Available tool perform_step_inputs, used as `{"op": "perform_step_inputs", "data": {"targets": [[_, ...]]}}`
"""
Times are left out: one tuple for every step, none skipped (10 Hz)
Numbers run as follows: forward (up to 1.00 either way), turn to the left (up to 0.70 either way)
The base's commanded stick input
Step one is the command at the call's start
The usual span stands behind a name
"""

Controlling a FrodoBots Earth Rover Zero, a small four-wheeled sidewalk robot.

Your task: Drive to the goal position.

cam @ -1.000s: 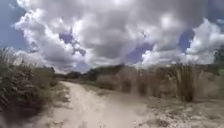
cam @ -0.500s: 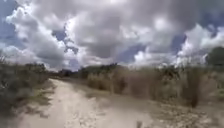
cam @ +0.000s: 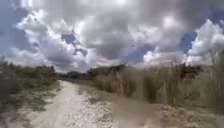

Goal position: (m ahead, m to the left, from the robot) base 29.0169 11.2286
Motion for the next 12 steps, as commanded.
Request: {"op": "perform_step_inputs", "data": {"targets": [[0.85, 0.09], [0.85, 0.01], [0.85, 0.09], [0.85, 0.32], [0.85, 0.34], [0.85, 0.28], [0.85, 0.00], [0.85, 0.00], [0.85, 0.00], [0.85, 0.00], [0.85, 0.00], [0.85, 0.00]]}}
